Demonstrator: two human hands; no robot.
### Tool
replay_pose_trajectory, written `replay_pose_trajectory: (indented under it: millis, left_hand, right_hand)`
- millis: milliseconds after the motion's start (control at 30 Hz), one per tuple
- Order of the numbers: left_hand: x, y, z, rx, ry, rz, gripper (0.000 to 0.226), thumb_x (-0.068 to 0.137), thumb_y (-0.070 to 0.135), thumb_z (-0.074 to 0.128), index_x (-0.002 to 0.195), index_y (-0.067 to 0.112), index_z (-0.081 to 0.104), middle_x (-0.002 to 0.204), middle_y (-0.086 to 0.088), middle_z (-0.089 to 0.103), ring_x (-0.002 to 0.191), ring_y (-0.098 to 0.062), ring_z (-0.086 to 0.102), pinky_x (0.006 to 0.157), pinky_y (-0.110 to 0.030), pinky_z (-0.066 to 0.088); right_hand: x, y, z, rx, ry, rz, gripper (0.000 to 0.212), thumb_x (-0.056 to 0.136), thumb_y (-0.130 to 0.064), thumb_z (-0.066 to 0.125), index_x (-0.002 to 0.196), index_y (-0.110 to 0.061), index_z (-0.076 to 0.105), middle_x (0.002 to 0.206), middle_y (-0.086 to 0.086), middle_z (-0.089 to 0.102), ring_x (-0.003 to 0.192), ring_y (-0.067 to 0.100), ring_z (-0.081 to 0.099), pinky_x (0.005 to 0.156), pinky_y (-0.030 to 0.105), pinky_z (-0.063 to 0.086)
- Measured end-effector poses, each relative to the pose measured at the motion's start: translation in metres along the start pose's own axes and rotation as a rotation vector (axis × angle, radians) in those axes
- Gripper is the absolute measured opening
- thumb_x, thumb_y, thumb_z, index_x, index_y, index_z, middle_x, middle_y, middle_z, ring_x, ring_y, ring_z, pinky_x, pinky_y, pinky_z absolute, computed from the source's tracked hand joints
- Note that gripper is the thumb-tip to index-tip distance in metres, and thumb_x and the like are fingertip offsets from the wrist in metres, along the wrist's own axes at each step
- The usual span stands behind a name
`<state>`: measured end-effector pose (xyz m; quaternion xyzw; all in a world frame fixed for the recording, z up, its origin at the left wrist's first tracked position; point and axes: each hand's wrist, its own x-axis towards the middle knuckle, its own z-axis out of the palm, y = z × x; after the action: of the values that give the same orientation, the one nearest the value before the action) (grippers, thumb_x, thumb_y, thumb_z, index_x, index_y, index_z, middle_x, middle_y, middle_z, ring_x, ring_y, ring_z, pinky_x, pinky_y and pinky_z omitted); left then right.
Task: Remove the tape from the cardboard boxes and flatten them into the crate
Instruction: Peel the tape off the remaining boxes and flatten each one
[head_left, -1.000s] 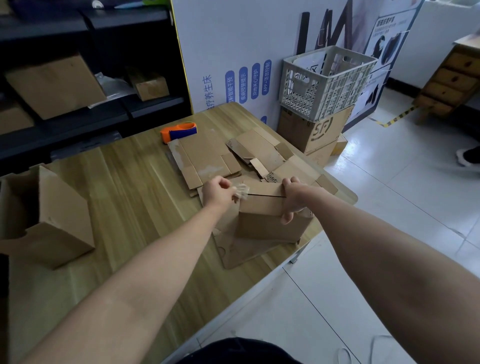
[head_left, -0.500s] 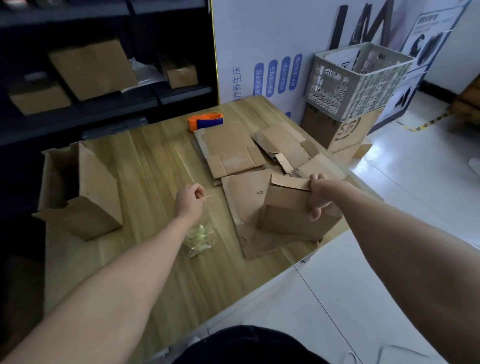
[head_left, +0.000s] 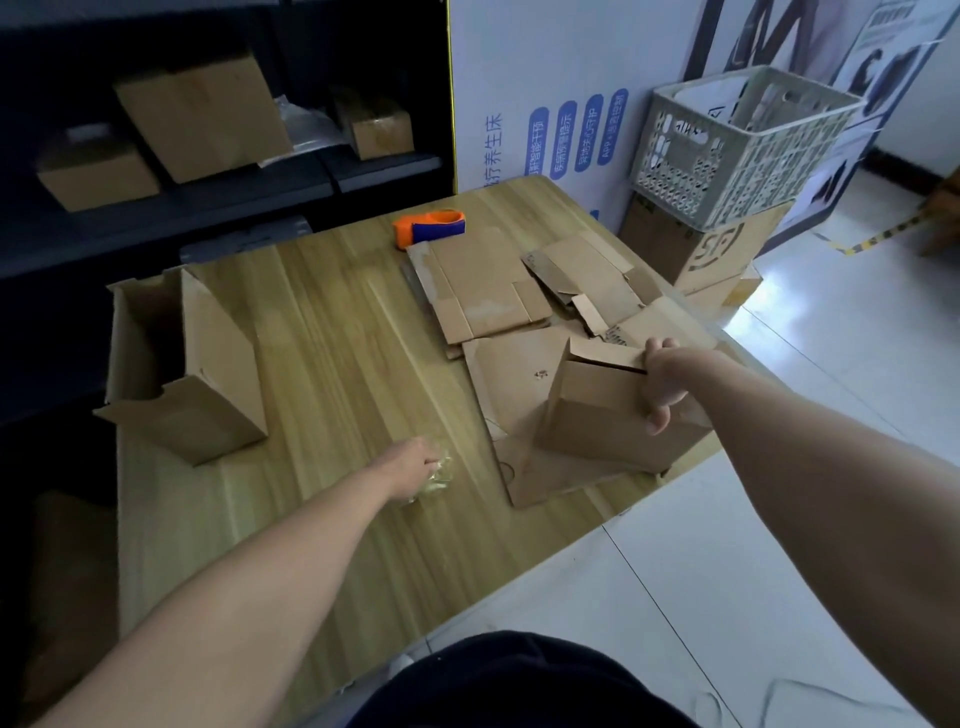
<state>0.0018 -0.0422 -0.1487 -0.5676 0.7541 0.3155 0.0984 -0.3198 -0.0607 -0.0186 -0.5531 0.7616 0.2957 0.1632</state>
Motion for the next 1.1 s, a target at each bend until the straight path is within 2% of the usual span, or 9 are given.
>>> replay_pose_trajectory:
  millis: [167, 267, 333, 367, 433, 500, 733, 900, 1100]
  left_hand:
    - [-0.009, 0.003, 0.002, 0.003, -0.14, 0.074, 0.058, 0.101, 0.035, 0.035, 0.138, 0.062, -0.001, 0.155, 0.005, 0.022, 0.143, -0.026, 0.021, 0.117, -0.044, 0.018]
    - [-0.01, 0.012, -0.001, 0.021, -0.119, 0.08, 0.082, 0.099, 0.023, 0.041, 0.126, 0.067, -0.024, 0.152, -0.007, 0.03, 0.123, -0.03, 0.05, 0.098, -0.044, 0.045]
    - [-0.009, 0.012, -0.007, -0.033, -0.019, 0.063, 0.092, 0.096, 0.008, 0.043, 0.132, 0.063, -0.021, 0.151, -0.007, 0.033, 0.083, -0.02, 0.063, 0.057, -0.029, 0.052]
    - [-0.009, 0.013, -0.011, -0.024, 0.053, 0.056, 0.094, 0.093, 0.002, 0.044, 0.135, 0.06, -0.018, 0.154, -0.001, 0.027, 0.08, -0.017, 0.061, 0.049, -0.025, 0.047]
    - [-0.01, 0.018, -0.017, 0.029, 0.17, 0.06, 0.093, 0.089, -0.007, 0.04, 0.141, 0.052, -0.009, 0.154, 0.003, 0.026, 0.097, -0.022, 0.061, 0.059, -0.028, 0.05]
    - [-0.009, 0.024, -0.02, 0.063, 0.247, 0.089, 0.079, 0.089, -0.008, 0.034, 0.147, 0.037, 0.006, 0.144, -0.005, 0.044, 0.102, -0.026, 0.06, 0.072, -0.033, 0.05]
    - [-0.004, 0.061, -0.03, 0.142, 0.618, 0.269, 0.03, 0.098, 0.008, 0.038, 0.123, 0.011, 0.054, 0.115, -0.004, 0.056, 0.076, -0.017, 0.051, 0.058, -0.022, 0.035]
    - [0.015, 0.143, -0.053, -0.397, 0.546, 0.23, 0.03, 0.096, 0.022, 0.049, 0.121, 0.009, 0.056, 0.12, -0.007, 0.054, 0.096, -0.015, 0.053, 0.084, -0.024, 0.041]
    - [0.029, 0.198, -0.061, -0.717, 0.307, 0.011, 0.03, 0.091, 0.036, 0.056, 0.102, 0.01, 0.063, 0.093, -0.005, 0.061, 0.088, -0.024, 0.058, 0.081, -0.034, 0.052]
  right_hand:
    - [-0.003, -0.003, -0.001, -0.001, 0.005, 0.01, 0.122, 0.057, -0.038, 0.089, 0.147, -0.01, 0.01, 0.137, 0.012, 0.031, 0.118, 0.029, 0.046, 0.101, 0.04, 0.043]
    - [-0.006, -0.005, 0.0, -0.011, 0.025, 0.024, 0.122, 0.057, -0.039, 0.088, 0.146, -0.009, 0.01, 0.135, 0.012, 0.033, 0.116, 0.028, 0.048, 0.099, 0.038, 0.044]
    - [-0.007, -0.004, 0.001, -0.011, 0.036, 0.019, 0.123, 0.056, -0.04, 0.088, 0.146, -0.009, 0.011, 0.134, 0.011, 0.034, 0.115, 0.028, 0.049, 0.098, 0.038, 0.045]
    - [-0.007, -0.003, 0.001, -0.002, 0.039, 0.015, 0.122, 0.056, -0.04, 0.088, 0.146, -0.01, 0.012, 0.134, 0.011, 0.035, 0.115, 0.028, 0.049, 0.098, 0.038, 0.045]
    - [-0.006, -0.002, 0.003, 0.026, 0.043, 0.009, 0.121, 0.056, -0.039, 0.088, 0.146, -0.011, 0.013, 0.133, 0.011, 0.035, 0.115, 0.028, 0.048, 0.099, 0.039, 0.044]
    - [-0.005, 0.0, 0.004, 0.055, 0.049, 0.002, 0.12, 0.057, -0.038, 0.088, 0.146, -0.011, 0.013, 0.134, 0.011, 0.035, 0.116, 0.028, 0.047, 0.1, 0.04, 0.044]
    - [0.001, 0.018, 0.015, 0.174, 0.09, -0.077, 0.116, 0.058, -0.04, 0.086, 0.147, -0.016, 0.016, 0.138, 0.007, 0.035, 0.122, 0.028, 0.042, 0.1, 0.042, 0.041]
    - [0.006, 0.042, 0.013, 0.581, 0.015, -0.17, 0.099, 0.068, -0.045, 0.08, 0.147, -0.025, 0.025, 0.147, 0.003, 0.034, 0.132, 0.028, 0.036, 0.105, 0.046, 0.034]
    - [0.009, 0.081, 0.023, 1.107, 0.088, -0.06, 0.084, 0.08, -0.052, 0.067, 0.147, -0.018, 0.03, 0.148, 0.005, 0.037, 0.132, 0.026, 0.038, 0.106, 0.042, 0.035]
